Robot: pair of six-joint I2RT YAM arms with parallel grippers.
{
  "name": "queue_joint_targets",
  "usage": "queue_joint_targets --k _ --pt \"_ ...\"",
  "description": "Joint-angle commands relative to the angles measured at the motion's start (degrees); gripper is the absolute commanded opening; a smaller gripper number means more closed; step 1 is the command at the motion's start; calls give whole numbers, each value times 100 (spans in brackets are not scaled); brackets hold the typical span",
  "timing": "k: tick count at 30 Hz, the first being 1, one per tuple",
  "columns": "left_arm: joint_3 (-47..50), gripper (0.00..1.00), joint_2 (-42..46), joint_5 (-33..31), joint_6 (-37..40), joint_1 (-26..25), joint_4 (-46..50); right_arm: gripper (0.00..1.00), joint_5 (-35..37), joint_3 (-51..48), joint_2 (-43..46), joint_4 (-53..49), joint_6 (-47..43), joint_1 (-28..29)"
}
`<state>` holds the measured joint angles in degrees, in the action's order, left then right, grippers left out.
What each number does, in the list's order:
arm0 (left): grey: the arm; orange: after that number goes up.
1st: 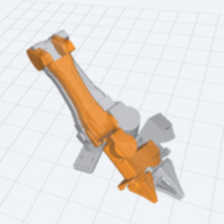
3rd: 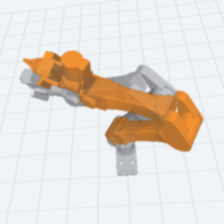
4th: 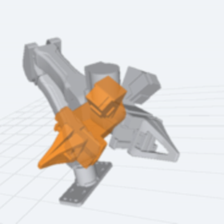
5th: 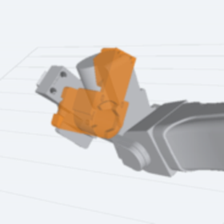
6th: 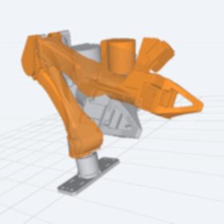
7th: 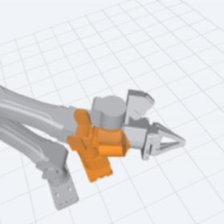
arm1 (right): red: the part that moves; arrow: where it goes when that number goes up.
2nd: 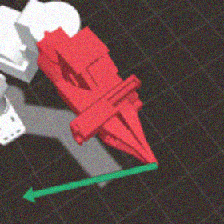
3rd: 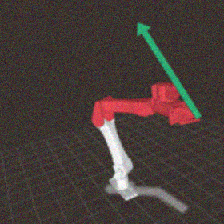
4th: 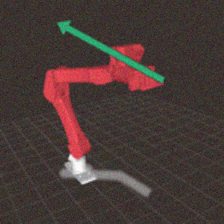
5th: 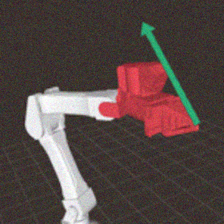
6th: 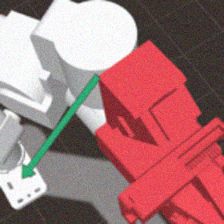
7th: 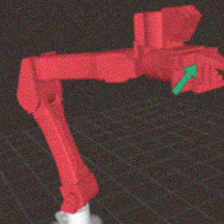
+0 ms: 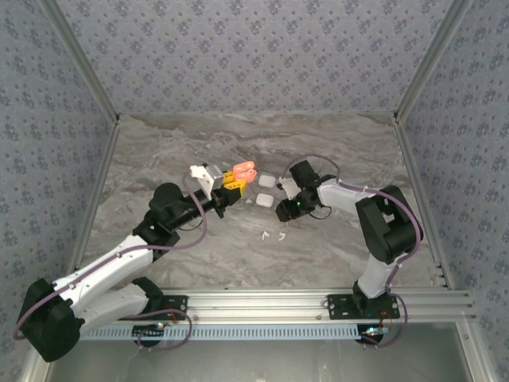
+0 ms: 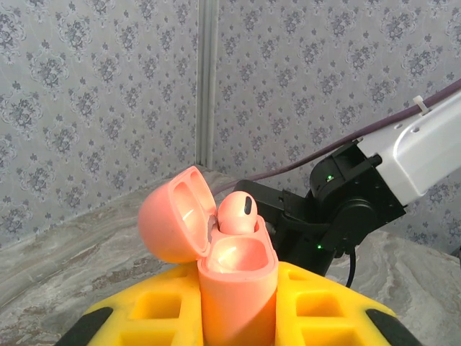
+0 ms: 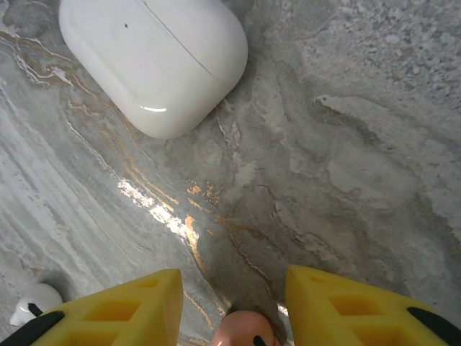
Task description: Insert the wireless bluetooth earbuds into the charging case
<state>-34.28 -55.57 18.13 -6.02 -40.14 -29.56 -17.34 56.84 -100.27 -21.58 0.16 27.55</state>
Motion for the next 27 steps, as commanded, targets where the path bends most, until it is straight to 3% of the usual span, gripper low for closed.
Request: queue_joint_targets --k 1,27 --pt "-4 0 38 -78 8 -27 -72 42 119 118 -136 -139 -115 53" --pt "-49 0 -59 -141 3 -29 -16 32 192 115 165 -967 65 125"
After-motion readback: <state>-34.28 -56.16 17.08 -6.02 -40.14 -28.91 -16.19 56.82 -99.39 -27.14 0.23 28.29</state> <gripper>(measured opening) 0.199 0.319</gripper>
